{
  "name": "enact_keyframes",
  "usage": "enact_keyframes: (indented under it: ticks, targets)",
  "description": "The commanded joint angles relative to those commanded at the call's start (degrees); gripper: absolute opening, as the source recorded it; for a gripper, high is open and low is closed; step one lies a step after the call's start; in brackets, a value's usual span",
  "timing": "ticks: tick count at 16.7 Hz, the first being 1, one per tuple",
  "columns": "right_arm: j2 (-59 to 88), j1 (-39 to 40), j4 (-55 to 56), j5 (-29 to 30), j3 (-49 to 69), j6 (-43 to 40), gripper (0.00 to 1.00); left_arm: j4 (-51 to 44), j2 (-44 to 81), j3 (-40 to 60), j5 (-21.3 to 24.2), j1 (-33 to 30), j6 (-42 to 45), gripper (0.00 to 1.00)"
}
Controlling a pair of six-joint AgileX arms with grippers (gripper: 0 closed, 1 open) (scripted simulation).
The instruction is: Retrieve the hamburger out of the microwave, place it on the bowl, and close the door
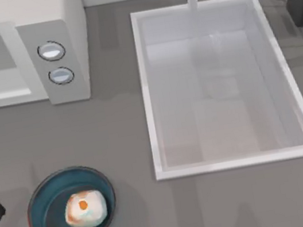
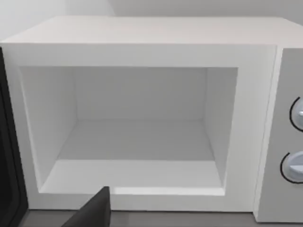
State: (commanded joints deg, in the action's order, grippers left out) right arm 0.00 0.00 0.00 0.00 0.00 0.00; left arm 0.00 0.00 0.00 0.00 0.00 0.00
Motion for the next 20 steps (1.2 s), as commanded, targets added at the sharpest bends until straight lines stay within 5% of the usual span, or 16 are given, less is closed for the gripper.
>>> enact_keyframes:
  ticks: [12, 20]
  targets:
    - [0.0, 0.0, 0.0, 0.0, 0.0, 0.0, 1.0, 0.0, 0.0, 0.0, 0.0, 0.0, 0.0, 0.02]
    - [0.0, 0.0, 0.0, 0.0, 0.0, 0.0, 1.0, 0.0, 0.0, 0.0, 0.0, 0.0, 0.0, 0.0]
